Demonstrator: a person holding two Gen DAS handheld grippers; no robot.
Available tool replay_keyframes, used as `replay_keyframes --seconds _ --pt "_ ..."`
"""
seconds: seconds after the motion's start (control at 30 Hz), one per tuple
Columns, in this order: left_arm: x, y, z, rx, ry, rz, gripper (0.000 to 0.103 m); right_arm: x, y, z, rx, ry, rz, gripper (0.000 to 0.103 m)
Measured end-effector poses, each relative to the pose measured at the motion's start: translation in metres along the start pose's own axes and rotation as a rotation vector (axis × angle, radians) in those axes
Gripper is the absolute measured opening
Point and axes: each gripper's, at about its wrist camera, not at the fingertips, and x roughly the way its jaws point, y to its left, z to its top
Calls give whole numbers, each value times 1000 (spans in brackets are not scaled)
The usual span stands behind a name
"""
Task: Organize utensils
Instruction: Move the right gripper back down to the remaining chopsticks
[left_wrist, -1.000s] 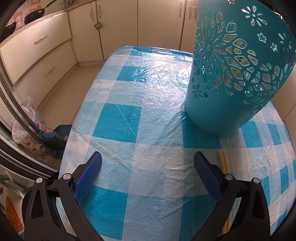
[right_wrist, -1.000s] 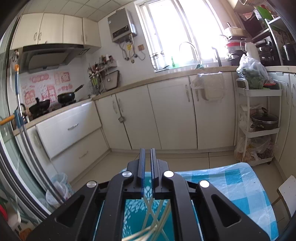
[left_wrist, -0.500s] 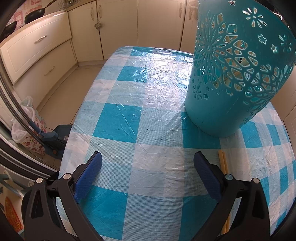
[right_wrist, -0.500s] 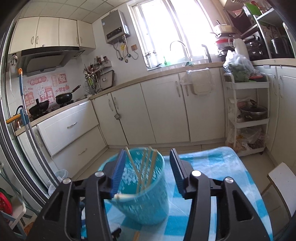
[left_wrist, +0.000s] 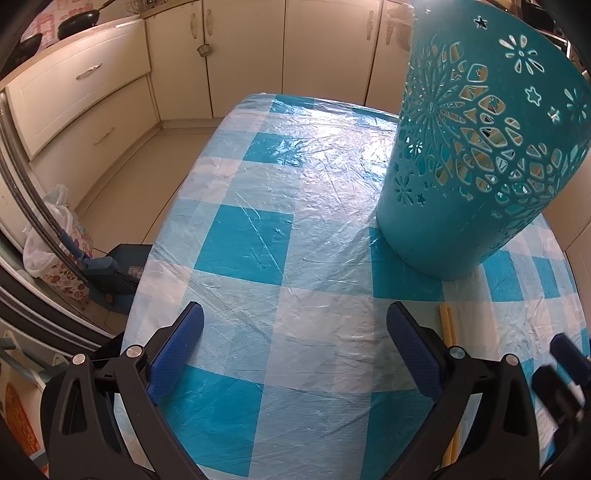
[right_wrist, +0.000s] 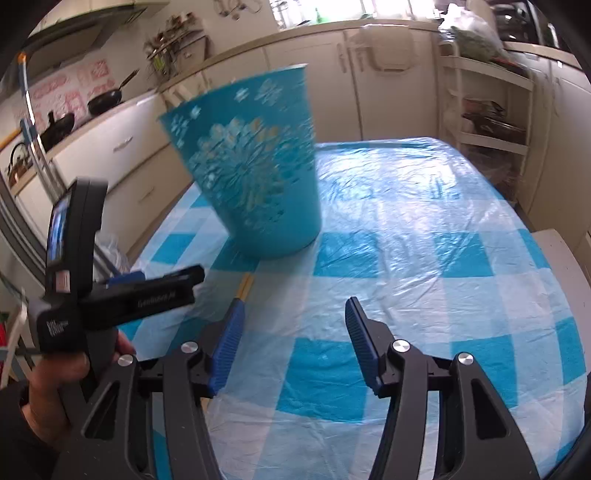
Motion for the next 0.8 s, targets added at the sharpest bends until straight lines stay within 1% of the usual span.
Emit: replay_keyframes --seconds 0.1,0.17,0.2,0.27,0.43,0.63,0.8 --pt "-1 2 -1 -18 -7 1 95 9 13 0 -39 27 4 54" --pt "-2 5 -1 -33 -13 -1 95 16 17 -2 -48 48 14 46" --pt "-2 7 -1 -41 -15 -3 95 20 18 -4 -54 58 14 44" --pt "-2 10 -1 -56 -16 -8 95 25 22 -7 -64 74 12 39" --pt "-2 9 -2 -63 -17 -10 95 34 25 -10 -80 110 4 36" --pt "-2 10 -2 -65 -17 -11 95 39 32 -13 -106 117 -5 36" --pt "-2 9 -1 -65 -17 -12 95 38 30 -15 -127 121 -13 29"
